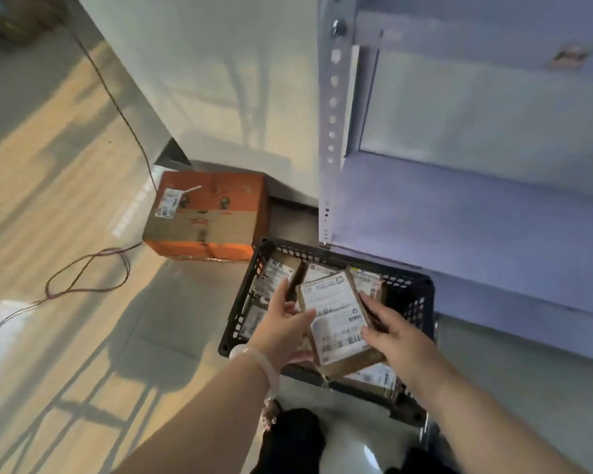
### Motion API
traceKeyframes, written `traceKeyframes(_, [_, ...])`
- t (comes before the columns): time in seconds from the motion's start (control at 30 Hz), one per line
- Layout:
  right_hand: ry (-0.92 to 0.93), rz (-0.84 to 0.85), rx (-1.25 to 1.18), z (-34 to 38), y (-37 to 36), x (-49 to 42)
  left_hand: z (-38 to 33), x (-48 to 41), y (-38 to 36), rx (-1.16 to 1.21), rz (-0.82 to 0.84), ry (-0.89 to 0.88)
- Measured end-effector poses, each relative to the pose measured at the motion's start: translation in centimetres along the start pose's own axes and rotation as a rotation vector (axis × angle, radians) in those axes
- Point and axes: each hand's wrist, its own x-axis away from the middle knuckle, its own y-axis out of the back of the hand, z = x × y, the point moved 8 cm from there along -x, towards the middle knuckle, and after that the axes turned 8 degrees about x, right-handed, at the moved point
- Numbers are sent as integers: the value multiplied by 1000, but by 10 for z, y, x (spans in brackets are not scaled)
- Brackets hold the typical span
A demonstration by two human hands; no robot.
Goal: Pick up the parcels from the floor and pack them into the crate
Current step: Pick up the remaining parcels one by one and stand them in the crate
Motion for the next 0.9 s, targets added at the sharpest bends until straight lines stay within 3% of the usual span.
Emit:
traceKeyframes(0.2, [-127, -49, 2, -62, -18, -50, 45, -75, 40, -279, 107, 111])
traceKeyframes(0.33, [-240, -379, 57, -103, -15, -70, 99, -107, 66, -201, -15, 229])
traceKeyframes(0.43, [-328, -380, 51, -133, -44, -80, 124, -125, 81, -218, -129, 262])
traceKeyframes(0.67, [-392, -406, -10, -160, -76, -96, 109, -148, 102, -821, -171, 73])
traceKeyframes(0.9, [-342, -426, -82, -167, -79, -98, 103, -152, 97, -1021, -147, -17])
